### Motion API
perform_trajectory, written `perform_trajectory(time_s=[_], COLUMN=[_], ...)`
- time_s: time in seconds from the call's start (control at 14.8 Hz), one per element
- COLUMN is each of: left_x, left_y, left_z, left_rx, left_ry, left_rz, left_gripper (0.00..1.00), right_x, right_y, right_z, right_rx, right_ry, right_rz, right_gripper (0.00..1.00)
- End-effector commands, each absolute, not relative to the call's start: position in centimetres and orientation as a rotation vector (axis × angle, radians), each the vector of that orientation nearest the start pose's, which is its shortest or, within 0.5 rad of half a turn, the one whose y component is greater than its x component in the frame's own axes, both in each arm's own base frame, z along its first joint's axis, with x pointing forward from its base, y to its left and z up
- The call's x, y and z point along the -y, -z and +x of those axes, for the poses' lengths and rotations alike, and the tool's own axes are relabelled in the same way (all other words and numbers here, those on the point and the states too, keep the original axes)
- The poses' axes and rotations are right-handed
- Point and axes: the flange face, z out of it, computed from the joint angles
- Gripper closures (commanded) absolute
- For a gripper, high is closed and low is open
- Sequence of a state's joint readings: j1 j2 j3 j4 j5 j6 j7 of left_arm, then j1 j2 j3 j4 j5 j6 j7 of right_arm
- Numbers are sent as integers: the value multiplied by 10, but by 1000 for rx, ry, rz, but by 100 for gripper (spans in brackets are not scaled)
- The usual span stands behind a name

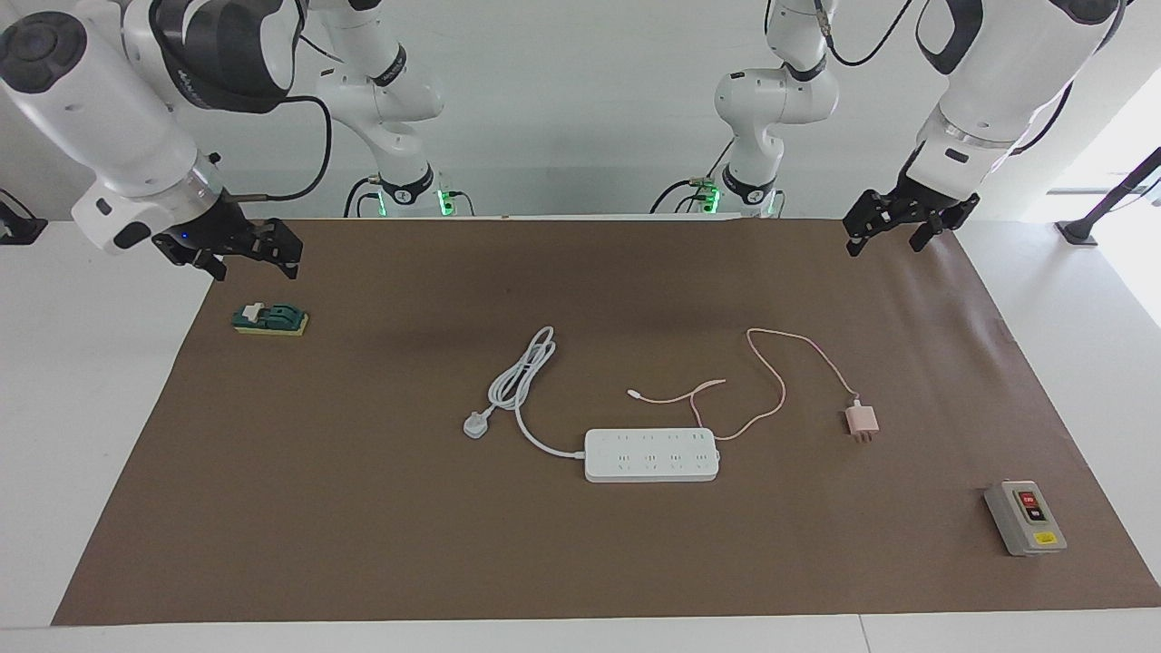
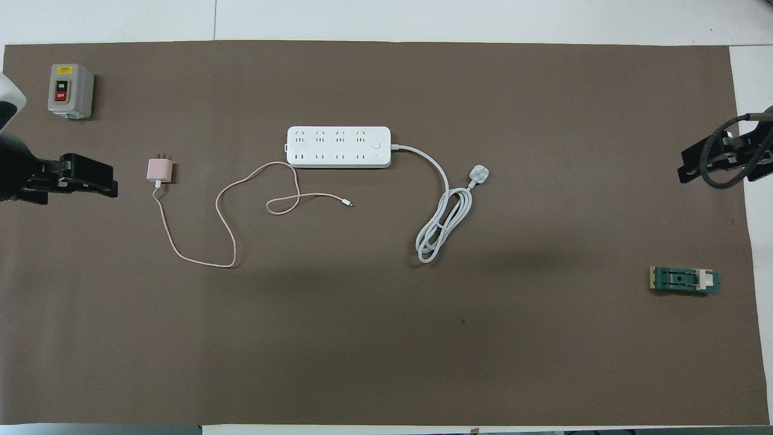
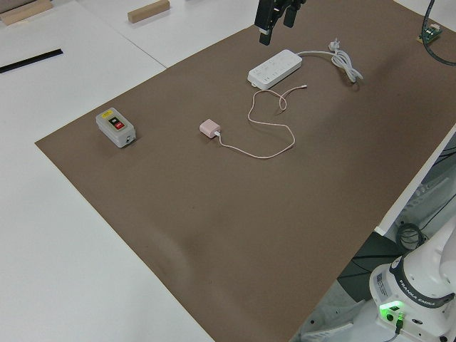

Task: Unplug charger and place it aside

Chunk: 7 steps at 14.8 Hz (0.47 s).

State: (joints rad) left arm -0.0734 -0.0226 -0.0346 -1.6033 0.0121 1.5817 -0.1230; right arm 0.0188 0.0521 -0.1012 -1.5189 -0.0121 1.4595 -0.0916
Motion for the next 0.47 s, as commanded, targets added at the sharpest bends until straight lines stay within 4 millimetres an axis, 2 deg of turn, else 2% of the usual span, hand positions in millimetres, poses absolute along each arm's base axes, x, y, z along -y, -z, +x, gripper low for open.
perform_trajectory(time_s=[0.0, 0.13, 0.4], left_x=[58, 59, 57], left_y=[-625, -627, -631], left_z=[535, 533, 529], left_rx=[25, 11, -10], left_ry=[36, 31, 24], left_rz=[-3102, -3102, -3101], left_gripper=[0, 0, 0], right_x=[47, 52, 61], right_y=[-597, -588, -593], right_z=[515, 515, 519], right_rx=[54, 43, 52], right_ry=[-132, -125, -94], right_rz=[-3157, -3158, -3155], right_gripper=[0, 0, 0])
